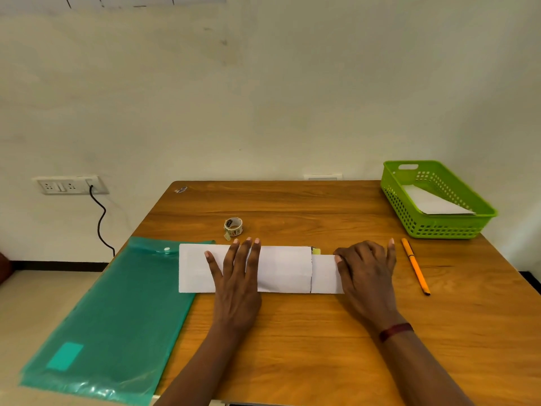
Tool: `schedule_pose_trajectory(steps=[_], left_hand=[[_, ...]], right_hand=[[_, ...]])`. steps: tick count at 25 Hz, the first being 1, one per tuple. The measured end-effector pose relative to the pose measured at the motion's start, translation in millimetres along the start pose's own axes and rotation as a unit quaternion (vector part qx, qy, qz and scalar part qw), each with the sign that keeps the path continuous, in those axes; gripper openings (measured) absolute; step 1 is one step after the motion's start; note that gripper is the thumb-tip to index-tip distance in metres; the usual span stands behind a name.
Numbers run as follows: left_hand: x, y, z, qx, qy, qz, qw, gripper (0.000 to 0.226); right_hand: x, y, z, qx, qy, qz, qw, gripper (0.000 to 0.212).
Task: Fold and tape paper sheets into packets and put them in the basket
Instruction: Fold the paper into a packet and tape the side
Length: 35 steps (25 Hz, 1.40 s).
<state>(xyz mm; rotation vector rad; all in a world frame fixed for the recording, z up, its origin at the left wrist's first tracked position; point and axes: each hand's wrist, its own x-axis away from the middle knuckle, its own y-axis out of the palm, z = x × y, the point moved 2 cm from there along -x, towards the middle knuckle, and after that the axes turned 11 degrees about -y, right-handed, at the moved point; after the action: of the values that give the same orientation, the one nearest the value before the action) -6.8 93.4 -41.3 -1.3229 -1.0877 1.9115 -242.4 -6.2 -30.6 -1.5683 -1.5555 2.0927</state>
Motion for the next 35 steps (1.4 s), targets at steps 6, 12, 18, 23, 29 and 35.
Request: schedule_pose_trajectory(steps=[6, 12, 18, 23, 29, 35], left_hand=[[-0.1, -1.2, 0.3, 0.002, -0.019, 0.002, 1.000, 0.105], [-0.7, -3.4, -0.9, 0.000, -0.038, 0.010, 0.999, 0.102], [-1.4, -2.7, 0.6, -0.007, -0.042, -0.001, 0.999, 0.107], [-0.3, -3.0, 1.2, -0.017, -0.037, -0.009, 0.999, 0.106], [-0.9, -3.1, 3.0, -0.012, -0.029, -0.021, 0.999, 0.110], [-4.5, -0.5, 3.6, -0.032, -0.005, -0.053, 0.998, 0.113]], right_hand=[[-2.6, 2.0, -6.6, -0.093, 0.056, 0.102, 0.989, 0.034], [12.5, 4.9, 18.6, -0.433, 0.362, 0.218, 0.796, 0.032], [13.9, 11.4, 26.0, -0.508, 0.403, 0.214, 0.730, 0.031], [16.7, 13.0, 31.2, -0.532, 0.426, 0.219, 0.699, 0.032], [17.6, 5.8, 26.7, -0.503, 0.423, 0.225, 0.720, 0.017], [15.1, 8.0, 13.9, -0.553, 0.357, 0.102, 0.746, 0.008]])
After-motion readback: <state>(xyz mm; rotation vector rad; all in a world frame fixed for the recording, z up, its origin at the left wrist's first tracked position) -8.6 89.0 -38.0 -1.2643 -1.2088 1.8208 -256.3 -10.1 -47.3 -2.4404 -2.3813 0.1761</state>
